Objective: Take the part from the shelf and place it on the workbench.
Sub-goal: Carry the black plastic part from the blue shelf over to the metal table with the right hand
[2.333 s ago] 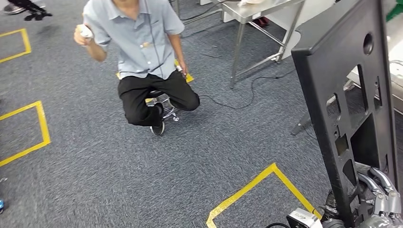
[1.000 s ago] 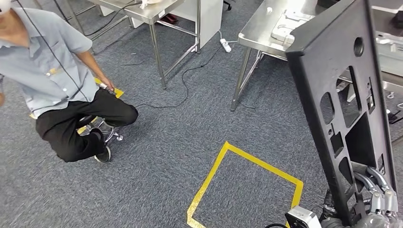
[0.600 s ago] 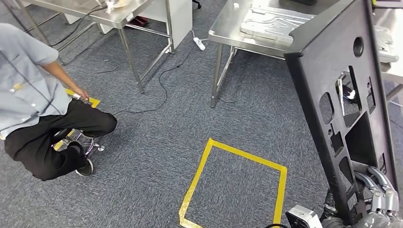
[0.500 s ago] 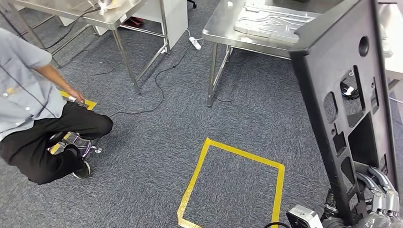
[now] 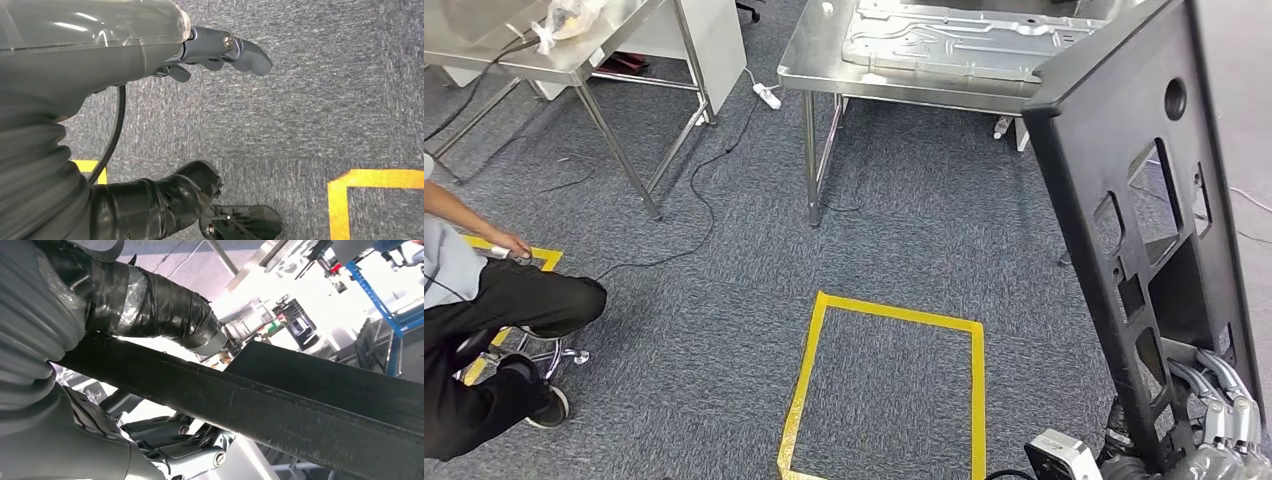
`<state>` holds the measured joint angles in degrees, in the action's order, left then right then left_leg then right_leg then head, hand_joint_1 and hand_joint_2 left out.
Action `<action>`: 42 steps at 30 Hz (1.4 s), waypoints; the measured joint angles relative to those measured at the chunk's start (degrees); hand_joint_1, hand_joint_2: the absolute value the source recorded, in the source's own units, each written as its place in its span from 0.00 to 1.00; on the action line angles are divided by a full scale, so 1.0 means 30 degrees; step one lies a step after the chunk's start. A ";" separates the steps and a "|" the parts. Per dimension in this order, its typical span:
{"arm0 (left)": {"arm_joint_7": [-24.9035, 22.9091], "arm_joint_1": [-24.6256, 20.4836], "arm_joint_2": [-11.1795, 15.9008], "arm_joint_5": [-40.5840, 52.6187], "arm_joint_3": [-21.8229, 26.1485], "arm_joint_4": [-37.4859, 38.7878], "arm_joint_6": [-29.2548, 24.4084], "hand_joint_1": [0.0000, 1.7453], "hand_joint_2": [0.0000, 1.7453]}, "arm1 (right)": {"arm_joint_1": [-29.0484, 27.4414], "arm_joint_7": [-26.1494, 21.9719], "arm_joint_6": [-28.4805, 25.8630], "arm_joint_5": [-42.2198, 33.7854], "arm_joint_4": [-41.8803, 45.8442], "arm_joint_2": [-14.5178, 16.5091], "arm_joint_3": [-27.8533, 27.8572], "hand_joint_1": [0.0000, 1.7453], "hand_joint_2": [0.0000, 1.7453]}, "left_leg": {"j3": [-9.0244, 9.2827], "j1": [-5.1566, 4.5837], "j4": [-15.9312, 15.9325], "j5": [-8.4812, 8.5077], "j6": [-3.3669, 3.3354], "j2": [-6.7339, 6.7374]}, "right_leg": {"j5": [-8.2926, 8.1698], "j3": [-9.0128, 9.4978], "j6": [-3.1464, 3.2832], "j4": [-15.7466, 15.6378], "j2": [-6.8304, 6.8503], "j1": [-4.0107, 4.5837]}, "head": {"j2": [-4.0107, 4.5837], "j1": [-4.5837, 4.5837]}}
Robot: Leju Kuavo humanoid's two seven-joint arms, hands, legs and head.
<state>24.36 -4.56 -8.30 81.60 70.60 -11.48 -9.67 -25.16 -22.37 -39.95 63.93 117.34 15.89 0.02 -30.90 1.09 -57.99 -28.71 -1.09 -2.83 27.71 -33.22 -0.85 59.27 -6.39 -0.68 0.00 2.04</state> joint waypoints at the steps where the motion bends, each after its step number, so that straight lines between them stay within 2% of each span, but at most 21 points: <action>1: 0.0026 0.0005 -0.0016 0.0004 -0.0007 -0.0002 0.0056 0.00 1.00 | 0.0007 0.0078 0.0000 0.0066 -0.0007 -0.0047 -0.0018 1.00 1.00 | 0.0060 0.0050 0.0094 0.0074 -0.0127 0.0162 | 0.0244 -0.0144 -0.0090 0.0329 0.0441 0.0024 | 0.0000 0.0029; 3: 0.0057 0.0077 -0.0022 0.0013 -0.0015 -0.0005 0.0166 0.00 1.00 | 0.0058 0.0251 0.0000 0.0217 -0.0053 -0.0195 -0.0098 1.00 1.00 | 0.0090 0.0072 0.0195 0.0144 -0.0296 0.0472 | 0.1309 -0.0963 -0.0257 0.2122 0.1549 0.0017 | 0.0000 0.0088; 5: 0.0064 0.0149 -0.0013 0.0026 -0.0015 -0.0005 0.0237 0.00 1.00 | 0.0098 0.0425 0.0000 0.0379 -0.0159 -0.0343 -0.0213 1.00 1.00 | 0.0075 0.0038 0.0184 0.0119 -0.0341 0.0770 | 0.2294 -0.2080 -0.0394 0.4438 0.1933 -0.0065 | 0.0000 0.0097; 6: 0.0062 0.0161 -0.0009 0.0033 -0.0015 -0.0005 0.0265 0.00 1.00 | 0.0096 0.0510 0.0000 0.0467 -0.0222 -0.0407 -0.0266 1.00 1.00 | 0.0082 0.0032 0.0175 0.0094 -0.0338 0.0889 | 0.2343 -0.2348 -0.0436 0.4991 0.1969 -0.0103 | 0.0000 0.0097; 8: 0.0062 0.0142 -0.0005 0.0038 -0.0016 -0.0005 0.0341 0.00 1.00 | 0.0100 0.0607 0.0000 0.0603 -0.0335 -0.0510 -0.0357 1.00 1.00 | 0.0136 0.0032 0.0142 0.0021 -0.0286 0.1030 | 0.1424 -0.1835 -0.0454 0.3979 0.2009 -0.0162 | 0.0000 0.0097; 11: 0.0053 0.0115 -0.0011 0.0049 -0.0027 -0.0005 0.0434 0.00 1.00 | 0.0145 0.0760 0.0000 0.0647 -0.0435 -0.0696 -0.0610 1.00 1.00 | 0.0228 -0.0036 0.0048 -0.0146 -0.0057 0.1118 | 0.0018 -0.0085 -0.0261 0.0498 0.2143 -0.0083 | 0.0000 0.0097; 13: 0.0038 0.0101 -0.0011 0.0054 -0.0029 -0.0005 0.0438 0.00 1.00 | 0.0167 0.0940 0.0000 0.0594 -0.0472 -0.0831 -0.0818 1.00 1.00 | 0.0230 -0.0101 0.0042 -0.0190 0.0141 0.1161 | 0.0049 0.0138 -0.0095 -0.0061 0.2148 0.0041 | 0.0000 0.0081; 16: 0.0026 0.0063 -0.0002 0.0055 -0.0029 -0.0005 0.0437 0.00 1.00 | 0.0166 0.1157 0.0000 0.0556 -0.0472 -0.0966 -0.1022 1.00 1.00 | 0.0186 -0.0060 -0.0236 -0.0500 0.0427 0.1182 | -0.0044 0.0196 0.0257 -0.0250 0.2039 -0.0058 | 0.0000 0.0062; 18: 0.0026 0.0065 0.0009 0.0053 -0.0029 -0.0005 0.0437 0.00 1.00 | 0.0173 0.1226 0.0000 0.0543 -0.0472 -0.1009 -0.1164 1.00 1.00 | -0.0563 -0.0022 -0.1912 -0.1512 0.0544 0.1127 | -0.0087 0.0260 0.0485 -0.0359 0.1979 -0.0104 | 0.0000 0.0037; 20: 0.0026 0.0085 0.0006 0.0053 -0.0033 -0.0005 0.0439 0.00 1.00 | 0.0175 0.1270 0.0000 0.0525 -0.0481 -0.1049 -0.1253 1.00 1.00 | -0.1812 -0.0020 -0.4479 -0.2629 0.0620 0.1111 | -0.0060 0.0248 0.0602 -0.0328 0.1863 -0.0052 | 0.0000 0.0017; 22: 0.0024 0.0104 0.0004 0.0055 -0.0037 -0.0005 0.0439 0.00 1.00 | 0.0174 0.1290 0.0000 0.0519 -0.0501 -0.1098 -0.1284 1.00 1.00 | -0.2308 -0.0017 -0.5359 -0.2524 0.0629 0.1103 | -0.0023 0.0260 0.0631 -0.0261 0.1621 -0.0011 | 0.0000 0.0015; 23: 0.0022 0.0108 0.0009 0.0055 -0.0037 -0.0005 0.0439 0.00 1.00 | 0.0174 0.1297 0.0000 0.0519 -0.0514 -0.1120 -0.1299 1.00 1.00 | -0.2028 -0.0017 -0.4671 -0.1928 0.0594 0.1055 | 0.0000 0.0276 0.0619 -0.0221 0.1460 -0.0004 | 0.0000 0.0013; 25: 0.0018 0.0132 0.0046 0.0055 -0.0033 -0.0009 0.0439 0.00 1.00 | 0.0182 0.1321 0.0000 0.0519 -0.0528 -0.1148 -0.1331 1.00 1.00 | -0.0899 -0.0022 -0.2108 -0.0577 0.0432 0.0556 | 0.0060 0.0288 0.0538 -0.0120 0.1135 0.0020 | 0.0000 0.0019; 27: 0.0011 0.0138 0.0088 0.0055 -0.0031 -0.0013 0.0439 0.00 1.00 | 0.0193 0.1347 0.0000 0.0525 -0.0534 -0.1178 -0.1381 1.00 1.00 | -0.0221 -0.0052 -0.0473 -0.0086 0.0280 0.0056 | 0.0083 0.0195 0.0369 -0.0018 0.0854 0.0024 | 0.0000 0.0030; 30: 0.0002 0.0066 0.0075 0.0055 -0.0037 -0.0013 0.0439 0.00 1.00 | 0.0174 0.1363 0.0000 0.0563 -0.0534 -0.1230 -0.1426 1.00 1.00 | -0.0080 -0.0069 -0.0105 -0.0023 0.0045 0.0258 | 0.0026 0.0086 0.0019 -0.0027 0.0580 -0.0029 | 0.0000 0.0031; 32: 0.0000 0.0075 0.0031 0.0055 -0.0036 -0.0013 0.0439 0.00 1.00 | 0.0185 0.1356 0.0000 0.0578 -0.0530 -0.1270 -0.1426 1.00 1.00 | 0.0010 0.0033 0.0107 0.0115 -0.0198 0.0559 | 0.0500 -0.0199 -0.0180 0.0633 0.1035 -0.0007 | 0.0000 0.0084; 35: -0.0003 0.0143 0.0018 0.0051 -0.0037 -0.0013 0.0437 0.00 1.00 | 0.0228 0.1338 0.0000 0.0578 -0.0534 -0.1332 -0.1426 1.00 1.00 | 0.0038 0.0022 0.0178 0.0143 -0.0359 0.0994 | 0.2170 -0.1810 -0.0441 0.4000 0.1849 -0.0082 | 0.0000 0.0131; 37: -0.0003 0.0150 0.0033 0.0047 -0.0037 -0.0013 0.0434 0.00 1.00 | 0.0218 0.1343 0.0000 0.0578 -0.0545 -0.1375 -0.1426 1.00 1.00 | 0.0065 0.0007 0.0163 0.0095 -0.0362 0.1224 | 0.2259 -0.2379 -0.0543 0.5101 0.1948 -0.0162 | 0.0000 0.0130; 38: -0.0003 0.0138 0.0037 0.0046 -0.0037 -0.0013 0.0432 0.00 1.00 | 0.0218 0.1345 0.0000 0.0578 -0.0548 -0.1394 -0.1426 1.00 1.00 | 0.0107 0.0008 0.0150 0.0058 -0.0331 0.1295 | 0.1746 -0.2093 -0.0555 0.4510 0.1986 -0.0193 | 0.0000 0.0132; 40: -0.0003 0.0111 0.0035 0.0049 -0.0037 -0.0013 0.0436 0.00 1.00 | 0.0227 0.1343 0.0000 0.0574 -0.0550 -0.1410 -0.1426 1.00 1.00 | 0.0227 -0.0006 0.0119 -0.0052 -0.0218 0.1393 | 0.0478 -0.0766 -0.0479 0.1932 0.2136 -0.0204 | 0.0000 0.0133; 42: -0.0003 0.0095 0.0033 0.0053 -0.0037 -0.0013 0.0439 0.00 1.00 | 0.0229 0.1339 0.0000 0.0567 -0.0548 -0.1412 -0.1424 1.00 1.00 | 0.0287 -0.0068 0.0070 -0.0149 -0.0044 0.1443 | -0.0061 0.0122 -0.0285 0.0131 0.2248 -0.0101 | 0.0000 0.0122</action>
<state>24.35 -4.28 -8.20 81.76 70.49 -11.52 -8.35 -24.48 -18.35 -39.95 65.63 115.69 11.65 -4.26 -30.04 0.89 -57.78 -29.16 -1.22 1.50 27.53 -32.86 -1.71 59.66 0.36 -0.98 0.00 2.40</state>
